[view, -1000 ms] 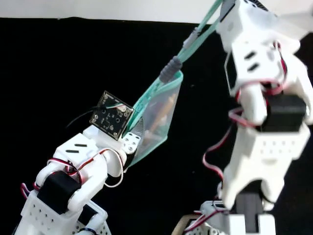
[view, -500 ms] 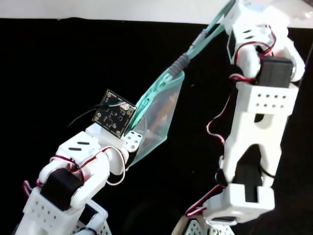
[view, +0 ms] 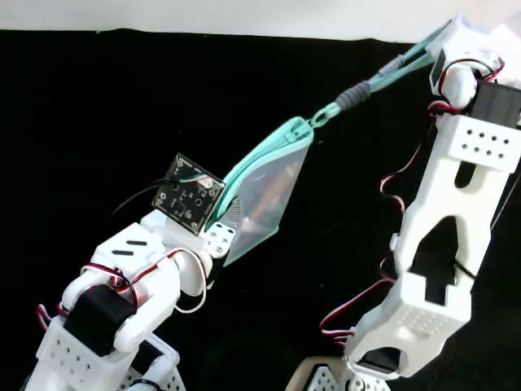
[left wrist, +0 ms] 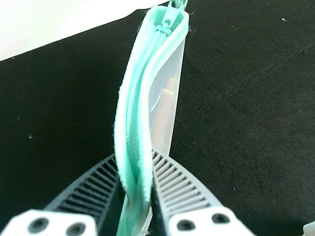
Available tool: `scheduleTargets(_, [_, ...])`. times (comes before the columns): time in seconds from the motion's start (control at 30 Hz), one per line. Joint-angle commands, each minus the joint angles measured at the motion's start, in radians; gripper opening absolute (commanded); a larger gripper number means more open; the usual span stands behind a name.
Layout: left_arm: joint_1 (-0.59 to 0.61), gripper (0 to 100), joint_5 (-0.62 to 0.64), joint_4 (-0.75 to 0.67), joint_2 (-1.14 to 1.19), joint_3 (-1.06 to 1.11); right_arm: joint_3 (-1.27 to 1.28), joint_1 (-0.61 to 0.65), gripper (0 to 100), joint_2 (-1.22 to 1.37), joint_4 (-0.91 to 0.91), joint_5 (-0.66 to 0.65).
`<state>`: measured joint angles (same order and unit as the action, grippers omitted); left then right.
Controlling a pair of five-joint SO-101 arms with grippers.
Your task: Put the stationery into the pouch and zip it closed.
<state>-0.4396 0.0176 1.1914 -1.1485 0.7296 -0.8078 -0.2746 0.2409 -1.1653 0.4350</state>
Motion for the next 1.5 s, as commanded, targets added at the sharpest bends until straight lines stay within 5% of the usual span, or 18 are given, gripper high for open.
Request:
scheduleTargets(0.0, [0.001,1,-0.003,0.021,-0.005,0.004,-0.03,-0.067,0.5,0.013,0.036,0.008])
scheduleTargets(0.8, [-0.004,1,-0.003,0.021,-0.005,0.007,-0.03,-0.162,0.5,0.196,-0.064,0.005])
scheduleTargets(1.33, [-0.004,1,-0.003,0.021,-0.004,0.007,-0.03,0.124,0.6,0.203,-0.421,0.0])
scheduleTargets(1.47, [0.001,1,-0.003,0.02,-0.004,0.007,-0.038,0.236,6.0,0.202,-0.493,-0.12])
